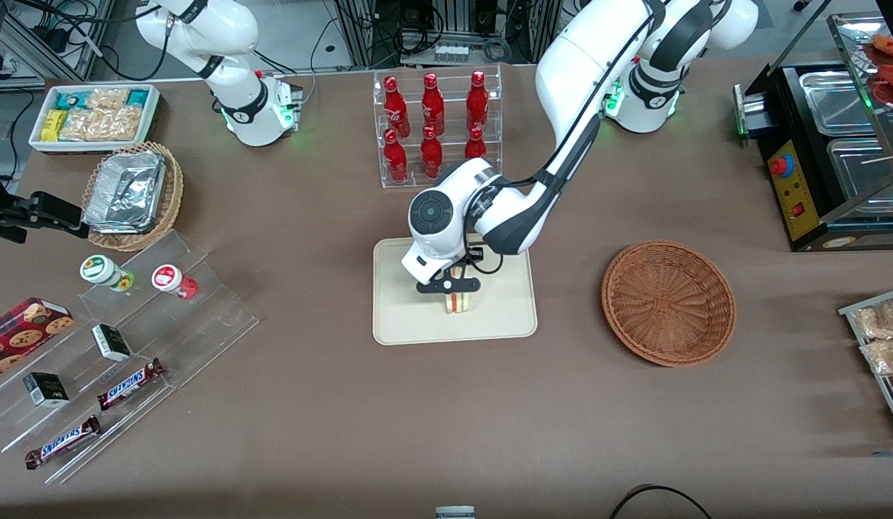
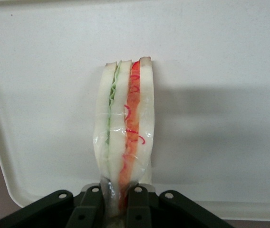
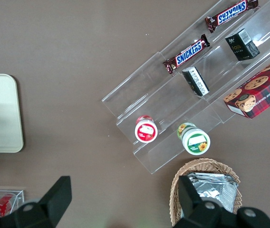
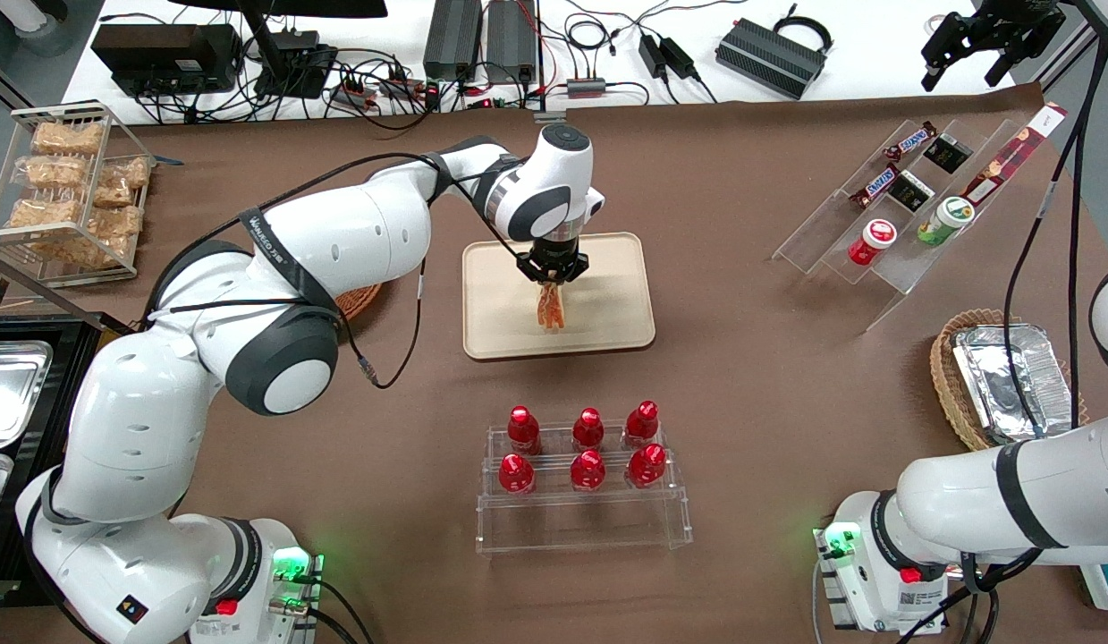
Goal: Place sandwich from basket to tray
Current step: 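Lower the held sandwich onto the cream tray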
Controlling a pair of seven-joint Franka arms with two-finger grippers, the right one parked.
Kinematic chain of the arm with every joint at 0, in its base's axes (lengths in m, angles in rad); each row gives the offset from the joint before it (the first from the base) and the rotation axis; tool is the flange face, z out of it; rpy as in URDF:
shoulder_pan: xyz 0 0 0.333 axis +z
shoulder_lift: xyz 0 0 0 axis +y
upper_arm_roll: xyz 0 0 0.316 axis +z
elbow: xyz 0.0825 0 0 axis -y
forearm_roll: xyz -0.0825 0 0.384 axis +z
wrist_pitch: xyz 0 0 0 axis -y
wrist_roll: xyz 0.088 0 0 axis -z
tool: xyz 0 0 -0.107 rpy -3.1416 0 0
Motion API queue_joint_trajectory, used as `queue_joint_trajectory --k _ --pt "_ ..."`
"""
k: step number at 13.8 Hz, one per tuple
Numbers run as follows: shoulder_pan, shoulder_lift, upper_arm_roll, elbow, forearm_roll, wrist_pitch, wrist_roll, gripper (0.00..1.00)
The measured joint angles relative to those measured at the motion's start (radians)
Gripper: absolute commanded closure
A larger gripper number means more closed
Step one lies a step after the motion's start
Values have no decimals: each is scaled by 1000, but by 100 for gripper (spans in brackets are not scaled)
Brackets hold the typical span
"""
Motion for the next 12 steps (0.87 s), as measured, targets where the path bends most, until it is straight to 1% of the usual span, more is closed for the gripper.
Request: queue_joint_trajectory --k 3,4,5,6,12 --pt "0 6 0 5 1 8 -24 100" --pt "-1 6 0 7 1 9 -29 88" --pt "-1 7 0 9 1 9 -32 52" --pt "-1 7 0 10 1 9 -34 1" --pt "-1 14 1 11 1 9 -44 0"
